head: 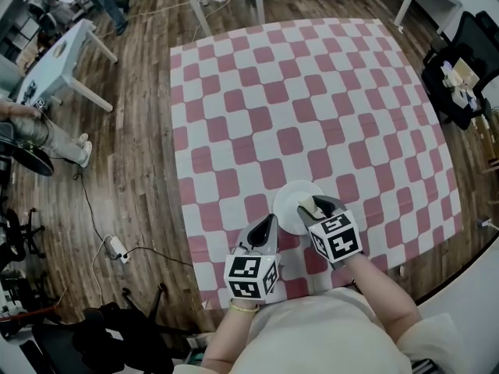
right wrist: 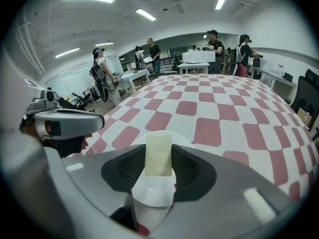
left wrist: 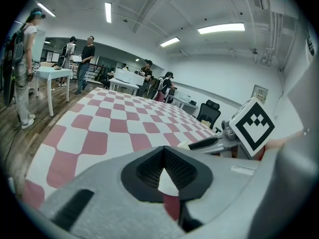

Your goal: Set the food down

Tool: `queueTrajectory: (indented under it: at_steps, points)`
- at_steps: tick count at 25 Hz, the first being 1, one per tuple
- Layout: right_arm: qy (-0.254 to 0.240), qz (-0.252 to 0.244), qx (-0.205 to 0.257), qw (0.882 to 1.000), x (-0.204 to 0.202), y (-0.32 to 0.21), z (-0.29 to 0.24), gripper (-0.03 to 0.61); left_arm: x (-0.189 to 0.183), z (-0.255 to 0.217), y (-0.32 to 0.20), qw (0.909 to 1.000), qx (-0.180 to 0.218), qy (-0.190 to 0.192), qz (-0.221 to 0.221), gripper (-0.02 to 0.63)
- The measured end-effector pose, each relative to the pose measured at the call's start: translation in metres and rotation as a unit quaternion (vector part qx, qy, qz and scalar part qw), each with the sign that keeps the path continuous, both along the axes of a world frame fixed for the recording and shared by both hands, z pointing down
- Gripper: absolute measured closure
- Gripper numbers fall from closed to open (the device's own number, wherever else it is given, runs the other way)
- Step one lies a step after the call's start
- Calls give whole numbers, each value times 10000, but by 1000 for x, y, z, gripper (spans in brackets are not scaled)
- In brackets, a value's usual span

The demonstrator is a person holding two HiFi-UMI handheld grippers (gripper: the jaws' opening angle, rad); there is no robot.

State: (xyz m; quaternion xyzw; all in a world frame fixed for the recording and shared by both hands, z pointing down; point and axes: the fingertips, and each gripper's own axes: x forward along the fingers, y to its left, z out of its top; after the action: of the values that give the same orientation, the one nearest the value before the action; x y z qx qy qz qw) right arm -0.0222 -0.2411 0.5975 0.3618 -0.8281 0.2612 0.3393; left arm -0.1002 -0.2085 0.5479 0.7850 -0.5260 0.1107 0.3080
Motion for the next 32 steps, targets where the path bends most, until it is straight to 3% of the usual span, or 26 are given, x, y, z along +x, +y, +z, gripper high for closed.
queueTrajectory:
  at_steps: [32]
  points:
    - [469,46,-319,9984,2,3,39,407,0,2,0,10000,-38,-18,9,614]
